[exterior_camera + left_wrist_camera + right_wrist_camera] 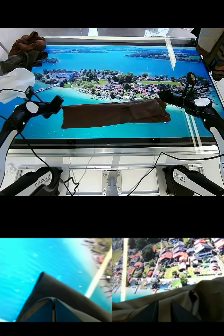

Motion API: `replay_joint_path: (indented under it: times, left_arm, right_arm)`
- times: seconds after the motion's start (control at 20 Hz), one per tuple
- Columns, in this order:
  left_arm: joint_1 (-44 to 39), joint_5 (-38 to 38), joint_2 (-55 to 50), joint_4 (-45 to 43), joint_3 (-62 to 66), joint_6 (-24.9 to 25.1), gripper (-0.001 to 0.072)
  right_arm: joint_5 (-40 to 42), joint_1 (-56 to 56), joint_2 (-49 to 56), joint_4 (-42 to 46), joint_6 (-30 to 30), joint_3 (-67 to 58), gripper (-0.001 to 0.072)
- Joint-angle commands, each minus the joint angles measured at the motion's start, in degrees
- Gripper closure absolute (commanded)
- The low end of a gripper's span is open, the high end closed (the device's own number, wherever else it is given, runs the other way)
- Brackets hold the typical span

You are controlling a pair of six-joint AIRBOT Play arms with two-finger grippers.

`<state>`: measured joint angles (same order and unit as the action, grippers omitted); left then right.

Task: Fold the shirts.

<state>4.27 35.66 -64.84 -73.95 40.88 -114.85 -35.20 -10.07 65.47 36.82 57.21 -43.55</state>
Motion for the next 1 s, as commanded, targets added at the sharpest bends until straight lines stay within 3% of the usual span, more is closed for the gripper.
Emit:
replay_joint_path:
  times: [0.0,0.05,0.1,0.15,0.2,0.3,0.5,0.6,0.8,0.95]
  left_arm:
    - [0.02,5.09,-0.09,-12.81,0.07,-8.83,0.0695]
    - [0.02,3.91,-0.09,-10.95,0.07,-8.76,0.0647]
    - [0.02,1.73,-0.02,-8.81,0.07,-8.68,0.0375]
    - [0.02,-1.66,0.02,-5.03,0.13,-7.67,0.0035]
    - [0.02,-4.57,0.11,-0.39,0.24,-5.99,0.0008]
    - [0.00,-7.56,0.11,11.56,1.79,2.34,0.0007]
    - [-0.02,-2.34,0.17,34.40,8.17,26.56,0.0008]
    - [-0.11,0.48,0.33,43.28,10.82,34.58,0.0008]
    - [-0.39,0.48,0.55,58.07,12.39,45.64,0.0008]
    - [-1.14,3.54,0.55,59.36,12.50,47.19,0.0009]
  right_arm:
    - [-0.02,0.00,-0.04,0.11,0.00,-0.04,0.0497]
    - [-0.02,-0.02,-0.04,0.11,0.00,-0.04,0.0496]
    - [-0.04,-0.02,-0.04,0.09,0.00,-0.04,0.0468]
    - [-0.15,-0.02,-0.04,0.11,0.00,-0.04,0.0304]
    - [-0.42,-0.02,-0.04,0.11,0.00,-0.04,0.0265]
    - [-0.66,-0.02,-0.04,0.90,0.07,-0.04,0.0265]
    - [-5.16,-3.23,0.20,12.20,8.13,-0.02,0.0264]
    - [-8.74,-7.15,1.29,17.92,11.43,-0.02,0.0262]
    - [-14.19,-14.82,6.95,12.22,7.82,-0.04,0.0251]
    - [-17.05,-17.66,13.03,5.99,1.55,-0.04,0.0231]
